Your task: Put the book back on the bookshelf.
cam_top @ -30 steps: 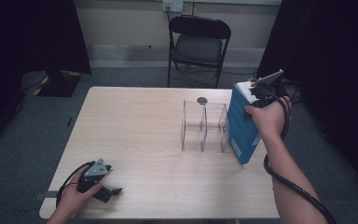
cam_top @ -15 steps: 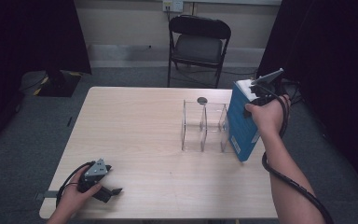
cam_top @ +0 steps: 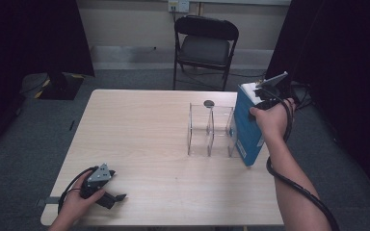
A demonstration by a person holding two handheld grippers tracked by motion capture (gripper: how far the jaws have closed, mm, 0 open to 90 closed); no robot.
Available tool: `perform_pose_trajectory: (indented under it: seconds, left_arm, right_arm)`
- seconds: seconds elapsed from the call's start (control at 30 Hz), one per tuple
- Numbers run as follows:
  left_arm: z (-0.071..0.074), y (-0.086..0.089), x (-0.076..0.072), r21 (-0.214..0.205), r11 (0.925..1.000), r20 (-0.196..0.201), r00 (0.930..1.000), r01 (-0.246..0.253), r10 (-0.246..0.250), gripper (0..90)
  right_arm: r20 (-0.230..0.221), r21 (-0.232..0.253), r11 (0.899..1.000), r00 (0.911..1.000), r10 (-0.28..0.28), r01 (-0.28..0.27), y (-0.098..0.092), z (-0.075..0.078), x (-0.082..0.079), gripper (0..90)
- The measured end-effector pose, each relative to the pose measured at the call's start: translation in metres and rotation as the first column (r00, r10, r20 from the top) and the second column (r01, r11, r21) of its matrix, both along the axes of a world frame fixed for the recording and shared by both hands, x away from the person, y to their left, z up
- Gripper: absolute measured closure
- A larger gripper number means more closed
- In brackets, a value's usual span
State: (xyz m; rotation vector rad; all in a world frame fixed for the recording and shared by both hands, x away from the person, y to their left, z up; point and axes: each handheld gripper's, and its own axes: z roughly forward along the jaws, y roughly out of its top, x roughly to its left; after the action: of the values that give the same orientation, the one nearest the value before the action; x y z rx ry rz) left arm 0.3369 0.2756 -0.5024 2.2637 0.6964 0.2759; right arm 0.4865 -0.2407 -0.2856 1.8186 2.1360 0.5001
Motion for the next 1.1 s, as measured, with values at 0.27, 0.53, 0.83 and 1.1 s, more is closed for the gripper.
perform_pose_trajectory:
  seconds: [0.27, 0.53, 0.83, 1.1]
  left_arm:
    - [-0.0001, -0.0004, -0.0005, -0.003, 1.0000, -0.003, 1.0000, 0.003, -0.003, 0.0]
    - [0.0005, 0.0001, 0.0000, 0.011, 0.9999, 0.010, 0.9999, 0.009, -0.009, 0.0]
    - [0.0001, -0.0006, -0.0011, 0.003, 1.0000, 0.001, 1.0000, 0.004, -0.004, 0.0]
    - [0.0001, -0.0008, -0.0017, 0.002, 1.0000, 0.000, 1.0000, 0.007, -0.007, 0.0]
  right_arm:
    - [0.012, -0.006, 1.000, 0.9999, -0.006, 0.006, -0.0010, -0.0021, 0.0025, 61.6]
    - [0.022, 0.005, 1.000, 0.9997, -0.007, 0.007, -0.0010, -0.0047, -0.0003, 61.3]
    - [0.002, 0.017, 1.000, 1.0000, -0.001, 0.001, -0.0025, -0.0059, -0.0043, 59.8]
    - [-0.010, 0.019, 1.000, 0.9999, 0.009, -0.009, 0.0007, -0.0045, -0.0040, 57.0]
